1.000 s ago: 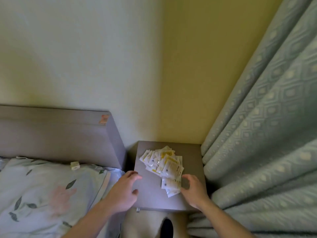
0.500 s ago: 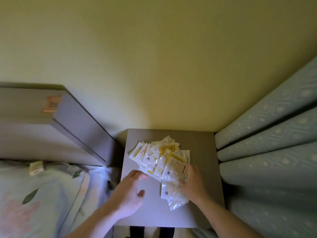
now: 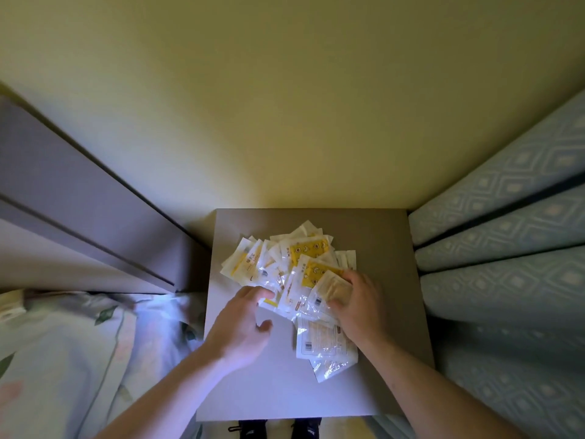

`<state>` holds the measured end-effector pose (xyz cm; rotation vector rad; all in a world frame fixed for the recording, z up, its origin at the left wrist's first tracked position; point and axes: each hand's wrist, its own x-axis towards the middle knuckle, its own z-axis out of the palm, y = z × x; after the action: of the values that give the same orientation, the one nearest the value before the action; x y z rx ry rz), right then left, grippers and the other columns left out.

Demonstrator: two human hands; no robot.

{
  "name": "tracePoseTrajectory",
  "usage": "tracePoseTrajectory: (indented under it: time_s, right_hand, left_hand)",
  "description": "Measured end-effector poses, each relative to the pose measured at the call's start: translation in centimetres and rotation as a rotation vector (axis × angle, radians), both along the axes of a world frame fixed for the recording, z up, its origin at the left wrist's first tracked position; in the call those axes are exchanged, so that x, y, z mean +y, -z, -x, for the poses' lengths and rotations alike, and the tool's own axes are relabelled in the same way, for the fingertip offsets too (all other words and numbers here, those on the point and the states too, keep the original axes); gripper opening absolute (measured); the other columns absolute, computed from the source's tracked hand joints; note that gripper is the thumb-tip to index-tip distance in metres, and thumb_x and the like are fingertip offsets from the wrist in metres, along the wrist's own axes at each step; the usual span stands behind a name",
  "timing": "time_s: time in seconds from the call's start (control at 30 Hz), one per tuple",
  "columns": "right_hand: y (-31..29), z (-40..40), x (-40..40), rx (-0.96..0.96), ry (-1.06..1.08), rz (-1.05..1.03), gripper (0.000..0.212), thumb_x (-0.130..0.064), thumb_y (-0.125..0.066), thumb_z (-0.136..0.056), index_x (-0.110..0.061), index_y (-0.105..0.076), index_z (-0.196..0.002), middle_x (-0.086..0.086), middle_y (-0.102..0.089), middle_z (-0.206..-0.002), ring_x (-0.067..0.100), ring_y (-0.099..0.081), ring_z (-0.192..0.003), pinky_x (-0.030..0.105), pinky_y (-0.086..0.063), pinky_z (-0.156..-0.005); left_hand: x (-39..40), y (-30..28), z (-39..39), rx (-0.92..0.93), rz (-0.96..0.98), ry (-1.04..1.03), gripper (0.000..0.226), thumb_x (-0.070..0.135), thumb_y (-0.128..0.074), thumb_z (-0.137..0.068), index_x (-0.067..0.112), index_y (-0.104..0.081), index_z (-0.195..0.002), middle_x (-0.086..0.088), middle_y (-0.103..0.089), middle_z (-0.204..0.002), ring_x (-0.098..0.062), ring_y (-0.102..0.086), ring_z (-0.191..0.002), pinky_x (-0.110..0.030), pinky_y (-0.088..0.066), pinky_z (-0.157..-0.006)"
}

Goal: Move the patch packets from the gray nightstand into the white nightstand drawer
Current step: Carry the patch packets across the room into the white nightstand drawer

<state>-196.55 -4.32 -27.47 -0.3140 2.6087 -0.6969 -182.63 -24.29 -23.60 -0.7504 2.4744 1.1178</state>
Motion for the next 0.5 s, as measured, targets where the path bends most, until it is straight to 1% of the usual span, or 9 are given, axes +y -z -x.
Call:
tracePoseTrajectory:
  time_s: [0.03,0.1,0.17,0.23,0.3,0.33,0.4,0.43,0.5]
  right_hand:
    - [-0.1,-0.1,0.3,0.029,-0.011,0.010,0.041,-0.025,-0.079,-0.080,-0.025,-0.066,-0.118,-0.005,-0.064,-0.109,0.022,-0.055,-0.106,0.037,-0.049,-0.086]
    - [-0.4,-0.2,1.3,0.084,0.014,0.077,0.018,-0.025,-0.078,-0.084,-0.022,-0.071,-0.100,-0.007,-0.065,-0.094,0.022,-0.057,-0.094,0.035,-0.047,-0.074]
    - [-0.9,-0.5,3.0,0.093,0.089,0.168,0.008,-0.021,-0.078,-0.086,-0.018,-0.071,-0.089,-0.007,-0.065,-0.085,0.022,-0.060,-0.085,0.029,-0.042,-0.066]
    - [-1.7,-1.1,5.1,0.026,0.185,0.225,0.005,-0.022,-0.076,-0.090,-0.020,-0.072,-0.090,-0.007,-0.068,-0.086,0.016,-0.065,-0.081,0.027,-0.049,-0.065]
    - [-2.4,-1.9,7.2,-0.040,0.273,0.257,0.006,-0.029,-0.072,-0.094,-0.028,-0.069,-0.089,-0.011,-0.071,-0.086,0.009,-0.070,-0.080,0.030,-0.059,-0.064]
    - [-2.7,-2.4,8.1,-0.061,0.318,0.275,0.008,-0.029,-0.071,-0.095,-0.028,-0.068,-0.087,-0.011,-0.072,-0.084,0.009,-0.071,-0.079,0.025,-0.059,-0.061]
    - [-2.8,-3.1,9.4,-0.100,0.413,0.319,0.008,-0.025,-0.069,-0.096,-0.023,-0.068,-0.088,-0.009,-0.072,-0.084,0.010,-0.072,-0.080,0.016,-0.054,-0.057]
    - [-2.8,-3.4,9.9,-0.127,0.462,0.341,0.008,-0.025,-0.069,-0.096,-0.019,-0.069,-0.091,-0.007,-0.073,-0.086,0.013,-0.073,-0.082,0.015,-0.053,-0.057]
    - [-2.6,-3.9,10.6,-0.201,0.547,0.385,0.011,-0.028,-0.067,-0.097,-0.017,-0.069,-0.100,-0.005,-0.075,-0.091,0.016,-0.074,-0.087,0.022,-0.056,-0.062]
  left_hand:
    - [0.3,0.2,0.5,0.011,-0.002,-0.009,0.044,0.022,-0.067,-0.090,0.035,-0.056,-0.131,0.018,-0.051,-0.136,-0.006,-0.056,-0.119,-0.025,-0.046,-0.102]
    - [1.2,0.3,1.6,0.039,0.011,-0.023,0.049,0.024,-0.070,-0.089,0.031,-0.055,-0.135,0.015,-0.051,-0.138,-0.009,-0.056,-0.119,-0.026,-0.047,-0.102]
    - [2.2,0.3,3.0,0.079,0.070,0.006,0.054,0.026,-0.072,-0.088,0.027,-0.052,-0.138,0.011,-0.048,-0.139,-0.012,-0.053,-0.122,-0.028,-0.048,-0.100]
    - [3.1,0.2,4.4,0.133,0.171,0.083,0.059,0.027,-0.073,-0.087,0.025,-0.048,-0.141,0.008,-0.043,-0.142,-0.017,-0.046,-0.128,-0.030,-0.046,-0.104]
    - [3.8,0.3,6.0,0.179,0.272,0.177,0.064,0.028,-0.073,-0.085,0.025,-0.045,-0.143,0.006,-0.039,-0.147,-0.021,-0.040,-0.132,-0.034,-0.043,-0.108]
    - [4.1,0.5,6.7,0.186,0.310,0.225,0.067,0.028,-0.073,-0.084,0.026,-0.043,-0.144,0.005,-0.036,-0.151,-0.023,-0.038,-0.135,-0.037,-0.041,-0.109]
    - [4.5,1.1,8.0,0.165,0.375,0.316,0.074,0.029,-0.072,-0.084,0.027,-0.037,-0.149,0.005,-0.029,-0.159,-0.026,-0.030,-0.142,-0.041,-0.035,-0.112]
    - [4.6,1.6,8.4,0.146,0.404,0.357,0.076,0.030,-0.071,-0.085,0.028,-0.034,-0.152,0.005,-0.027,-0.161,-0.027,-0.026,-0.145,-0.042,-0.032,-0.114]
    - [4.8,2.4,9.1,0.120,0.456,0.425,0.081,0.034,-0.074,-0.084,0.028,-0.032,-0.153,0.003,-0.030,-0.160,-0.028,-0.026,-0.145,-0.042,-0.028,-0.116]
